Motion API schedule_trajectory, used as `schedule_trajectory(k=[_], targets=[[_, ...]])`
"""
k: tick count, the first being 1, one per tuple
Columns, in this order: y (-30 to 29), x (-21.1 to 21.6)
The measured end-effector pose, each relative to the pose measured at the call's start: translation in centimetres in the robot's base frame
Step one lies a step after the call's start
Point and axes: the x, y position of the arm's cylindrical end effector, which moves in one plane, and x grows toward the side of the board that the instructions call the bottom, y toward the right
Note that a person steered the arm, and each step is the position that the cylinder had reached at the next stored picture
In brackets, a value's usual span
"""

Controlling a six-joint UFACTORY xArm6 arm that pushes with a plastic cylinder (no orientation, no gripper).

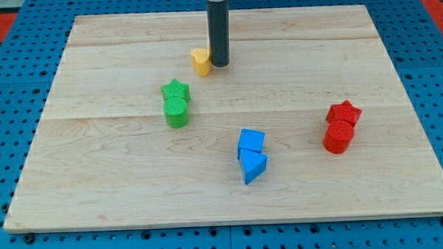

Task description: Slightly push the yellow heart to the right side of the board

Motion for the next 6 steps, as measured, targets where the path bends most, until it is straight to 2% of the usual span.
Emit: schedule_trajectory(k=[1, 2, 4, 5, 6], targets=[[3.7, 0.1], [3.7, 3.4], [-6.0, 4.1], [-11.6, 2.1], [-8.2, -1.4]])
